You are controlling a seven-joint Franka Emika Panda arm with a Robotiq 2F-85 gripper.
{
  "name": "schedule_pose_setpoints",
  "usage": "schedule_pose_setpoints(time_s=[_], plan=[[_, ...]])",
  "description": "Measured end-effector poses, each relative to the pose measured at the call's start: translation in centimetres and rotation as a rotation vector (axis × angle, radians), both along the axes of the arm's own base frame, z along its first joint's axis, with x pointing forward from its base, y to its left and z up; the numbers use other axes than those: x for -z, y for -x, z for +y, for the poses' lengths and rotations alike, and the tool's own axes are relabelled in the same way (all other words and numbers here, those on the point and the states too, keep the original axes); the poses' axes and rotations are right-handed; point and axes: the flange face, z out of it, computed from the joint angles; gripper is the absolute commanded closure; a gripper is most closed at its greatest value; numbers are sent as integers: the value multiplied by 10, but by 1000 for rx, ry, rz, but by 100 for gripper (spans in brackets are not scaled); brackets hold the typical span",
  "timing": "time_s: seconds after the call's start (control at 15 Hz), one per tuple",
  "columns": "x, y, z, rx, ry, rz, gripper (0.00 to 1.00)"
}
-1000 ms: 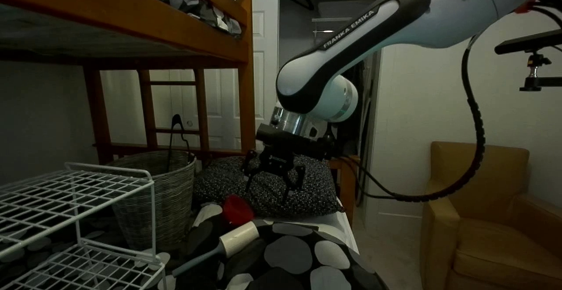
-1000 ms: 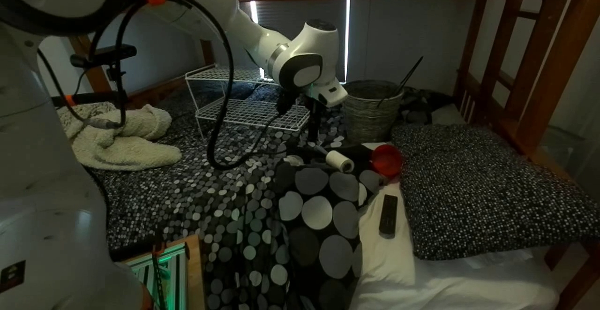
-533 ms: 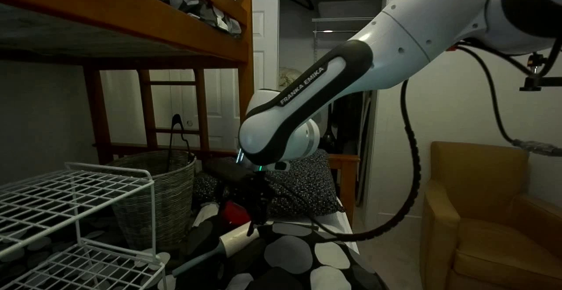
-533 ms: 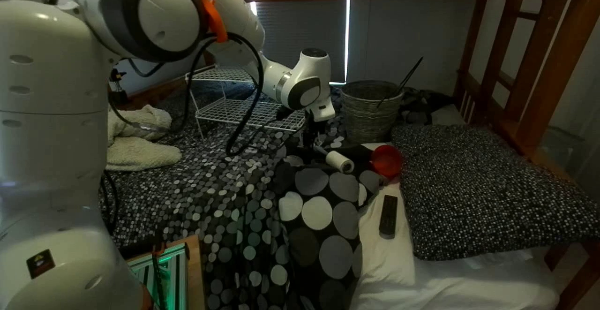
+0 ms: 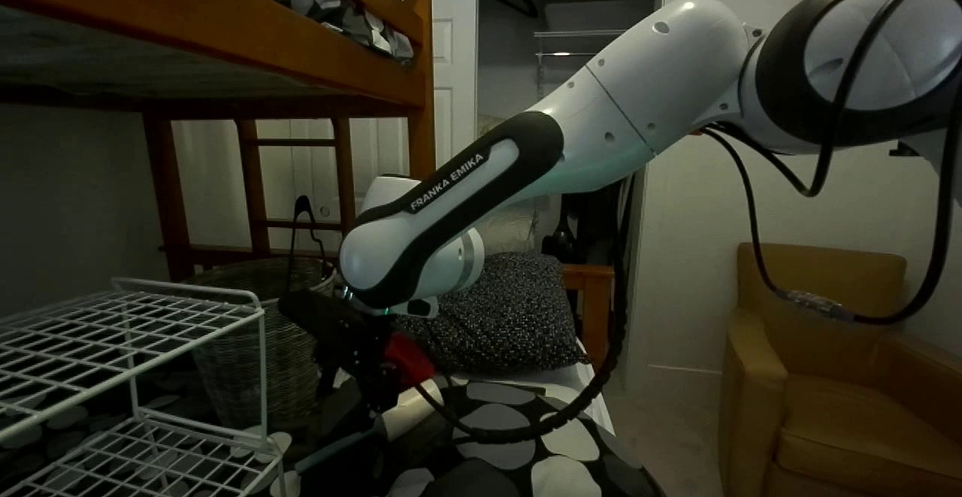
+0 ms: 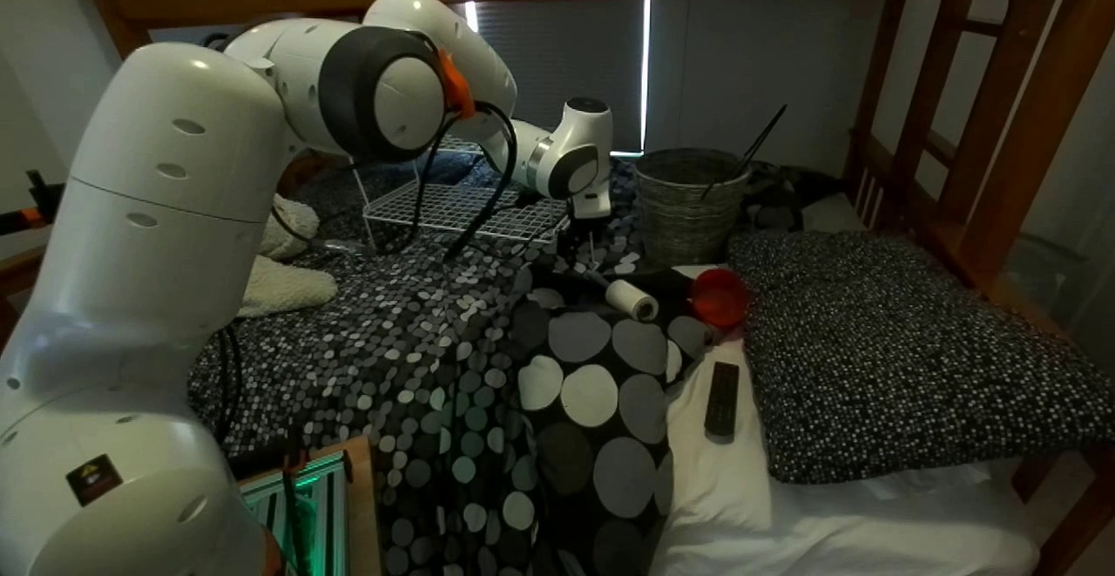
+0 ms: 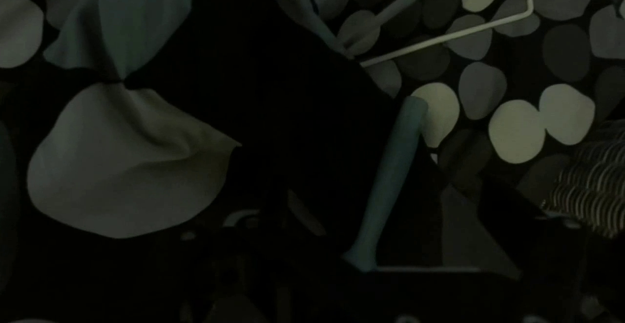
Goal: Put the lint roller on the top shelf of the rack
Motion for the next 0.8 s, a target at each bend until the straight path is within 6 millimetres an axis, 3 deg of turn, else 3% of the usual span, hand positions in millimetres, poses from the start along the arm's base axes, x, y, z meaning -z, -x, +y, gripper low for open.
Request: schedule_pose_setpoints(time_s=[0.2,0.47,0.6,0.8], plan=[[6,-2,4,3,-23,-25,0],[37,-9,7,17,-38,-80,3],[49,-16,3,29,-40,-103,13],[61,-27,0,46,-48,-133,38]])
